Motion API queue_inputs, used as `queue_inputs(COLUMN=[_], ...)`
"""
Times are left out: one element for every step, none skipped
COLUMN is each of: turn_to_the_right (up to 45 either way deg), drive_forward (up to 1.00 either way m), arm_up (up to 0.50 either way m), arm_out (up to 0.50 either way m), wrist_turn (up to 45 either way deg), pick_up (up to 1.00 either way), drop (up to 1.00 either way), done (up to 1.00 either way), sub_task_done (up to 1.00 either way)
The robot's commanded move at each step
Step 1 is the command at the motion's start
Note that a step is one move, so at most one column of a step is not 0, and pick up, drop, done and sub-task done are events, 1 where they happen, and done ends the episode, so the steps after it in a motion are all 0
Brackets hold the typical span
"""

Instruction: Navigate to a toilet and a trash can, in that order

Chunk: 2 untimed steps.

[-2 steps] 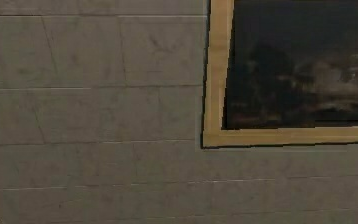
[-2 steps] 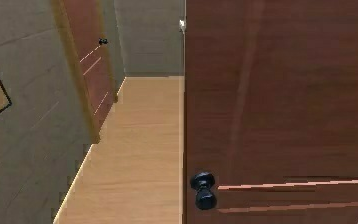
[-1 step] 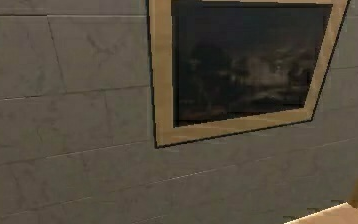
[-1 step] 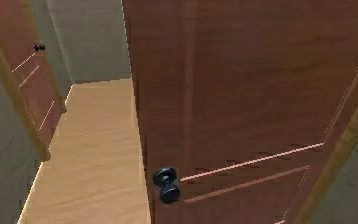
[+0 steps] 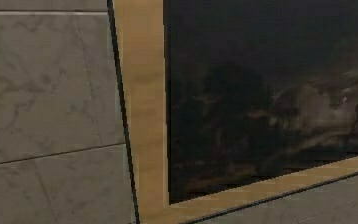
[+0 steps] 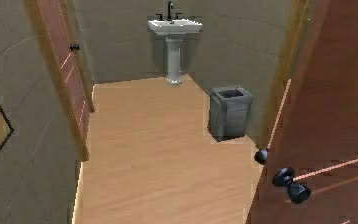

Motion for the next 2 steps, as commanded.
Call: queue_inputs(turn_to_the_right=[45.0,24.0], drive_forward=[0.0,0.0], arm_up=[0.0,0.0], arm_out=[0.0,0.0], wrist_turn=[0.0,0.0], pick_up=[0.0,0.0], drop=[0.0,0.0], done=[0.0,0.0], sub_task_done=[0.0,0.0])
